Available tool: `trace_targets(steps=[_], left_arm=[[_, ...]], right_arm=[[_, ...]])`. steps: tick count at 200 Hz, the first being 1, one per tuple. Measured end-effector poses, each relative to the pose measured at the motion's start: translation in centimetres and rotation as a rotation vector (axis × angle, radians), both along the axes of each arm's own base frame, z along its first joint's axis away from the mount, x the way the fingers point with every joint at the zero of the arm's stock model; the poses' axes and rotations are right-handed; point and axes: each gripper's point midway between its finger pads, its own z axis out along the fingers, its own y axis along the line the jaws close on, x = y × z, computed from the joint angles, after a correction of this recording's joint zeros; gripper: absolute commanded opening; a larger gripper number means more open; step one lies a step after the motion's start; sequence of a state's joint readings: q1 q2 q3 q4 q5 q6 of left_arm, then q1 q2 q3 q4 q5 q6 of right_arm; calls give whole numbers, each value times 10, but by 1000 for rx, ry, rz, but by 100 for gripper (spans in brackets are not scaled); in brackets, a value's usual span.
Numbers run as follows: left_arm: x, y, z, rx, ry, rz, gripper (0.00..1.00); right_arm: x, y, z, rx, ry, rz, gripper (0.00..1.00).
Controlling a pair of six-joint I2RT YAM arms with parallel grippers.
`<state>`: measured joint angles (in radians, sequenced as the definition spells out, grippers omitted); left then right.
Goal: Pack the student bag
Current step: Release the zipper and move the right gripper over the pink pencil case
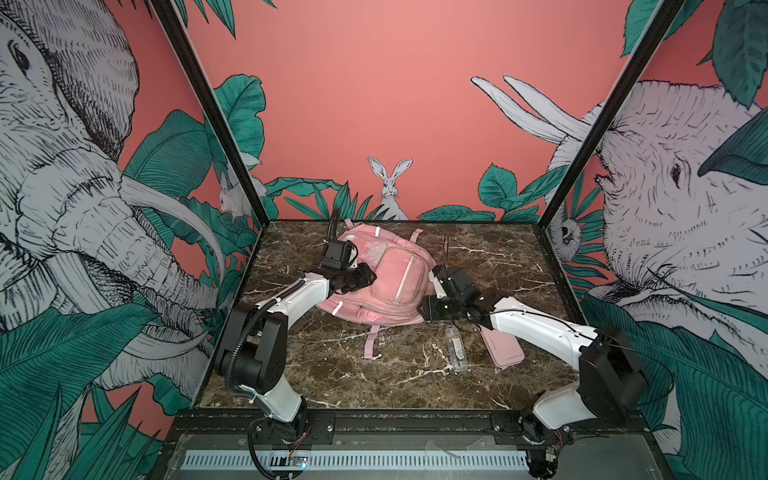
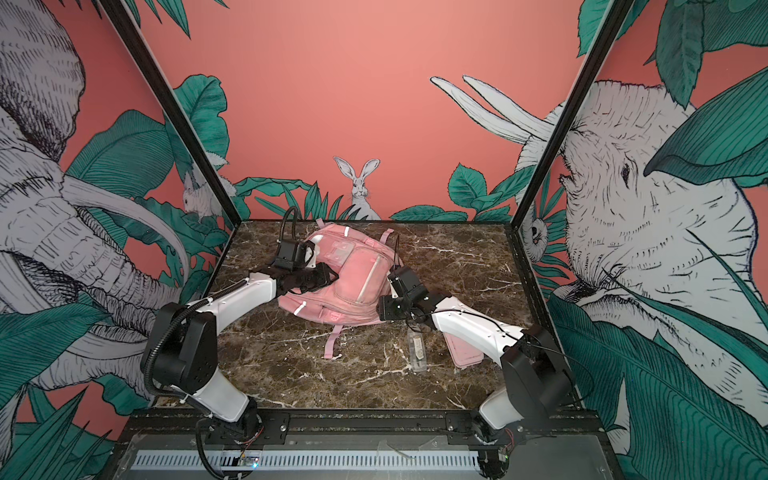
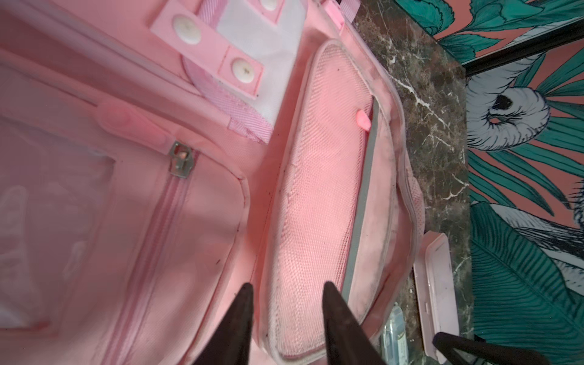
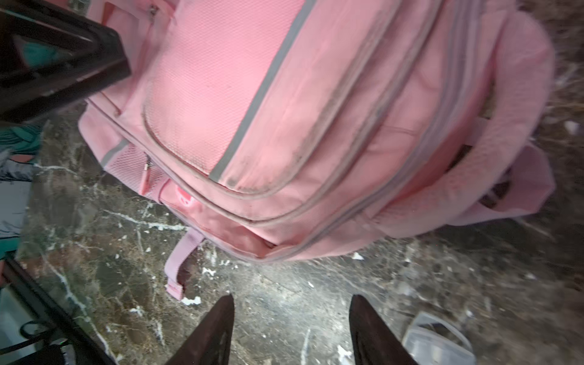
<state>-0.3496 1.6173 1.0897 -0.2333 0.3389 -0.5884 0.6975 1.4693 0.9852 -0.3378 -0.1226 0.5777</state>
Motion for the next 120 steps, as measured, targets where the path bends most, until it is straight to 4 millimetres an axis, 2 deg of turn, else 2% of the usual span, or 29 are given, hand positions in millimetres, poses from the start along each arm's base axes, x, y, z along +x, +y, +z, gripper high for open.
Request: trace_targets(steps=[46, 85, 120], left_arm=[[2, 5, 8, 38, -28, -3, 50], [1, 6, 9, 60, -33, -16, 52], [-1, -9, 20, 77, -76, -71, 54]], right_arm=[[-12, -39, -10, -120, 4, -43, 60], [-18, -70, -14, -178, 8, -97, 62], [-17, -99, -12, -194, 6, -161, 66]])
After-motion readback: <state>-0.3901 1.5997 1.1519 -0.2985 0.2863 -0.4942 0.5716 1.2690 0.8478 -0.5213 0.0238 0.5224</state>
